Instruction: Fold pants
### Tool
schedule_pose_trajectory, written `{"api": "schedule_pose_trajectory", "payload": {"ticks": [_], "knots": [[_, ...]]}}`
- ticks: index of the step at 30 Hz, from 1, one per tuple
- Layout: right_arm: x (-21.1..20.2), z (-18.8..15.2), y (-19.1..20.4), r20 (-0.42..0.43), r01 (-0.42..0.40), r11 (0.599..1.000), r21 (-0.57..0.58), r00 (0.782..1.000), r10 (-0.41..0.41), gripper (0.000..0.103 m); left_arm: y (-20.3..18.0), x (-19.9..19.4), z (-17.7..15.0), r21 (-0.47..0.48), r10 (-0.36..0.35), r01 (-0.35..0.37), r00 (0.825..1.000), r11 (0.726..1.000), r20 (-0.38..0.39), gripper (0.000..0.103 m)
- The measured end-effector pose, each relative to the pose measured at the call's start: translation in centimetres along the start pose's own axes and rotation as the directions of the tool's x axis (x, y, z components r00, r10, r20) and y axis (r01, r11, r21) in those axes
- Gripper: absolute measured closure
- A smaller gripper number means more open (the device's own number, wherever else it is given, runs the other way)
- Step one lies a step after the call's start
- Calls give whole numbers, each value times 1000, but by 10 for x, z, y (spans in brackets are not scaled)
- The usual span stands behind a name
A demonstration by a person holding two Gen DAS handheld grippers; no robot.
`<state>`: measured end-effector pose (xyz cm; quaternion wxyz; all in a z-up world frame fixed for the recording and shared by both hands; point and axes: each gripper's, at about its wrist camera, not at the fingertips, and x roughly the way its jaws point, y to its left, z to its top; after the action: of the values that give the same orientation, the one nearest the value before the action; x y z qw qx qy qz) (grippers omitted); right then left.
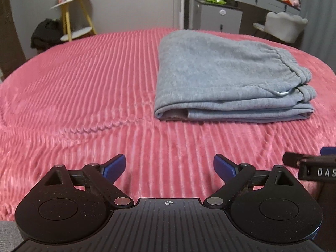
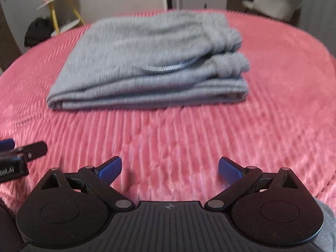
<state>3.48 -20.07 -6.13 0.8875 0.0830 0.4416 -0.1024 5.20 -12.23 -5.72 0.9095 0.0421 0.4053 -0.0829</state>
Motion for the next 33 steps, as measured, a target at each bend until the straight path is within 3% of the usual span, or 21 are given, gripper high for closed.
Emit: {"api": "schedule_pose_trajectory", "payload": {"ticks": [5,11,16,23,28,33], "knots": [[-1,9,9,66,42,999,-29,997,-40,4,-1,2,3,16,26,-27,1000,1000,10,7],[-4,11,13,149,41,998,-43,988,-34,4,11,7,8,-57,-48,49,999,997,9,7],[-1,13,11,160,41,999,-28,986,-36,4,10,15,11,-62,-51,52,999,997,10,7],[3,14,15,182,45,998,-38,983,-37,4,-2,23,17,8,-13,12,1000,1000,24,7],[8,16,15,179,52,998,-30,983,-46,4,-1,29,20,-8,-48,48,999,999,13,7],[12,17,16,174,55,998,-32,983,-49,4,-4,34,18,3,-37,37,999,999,-2,7]]}}
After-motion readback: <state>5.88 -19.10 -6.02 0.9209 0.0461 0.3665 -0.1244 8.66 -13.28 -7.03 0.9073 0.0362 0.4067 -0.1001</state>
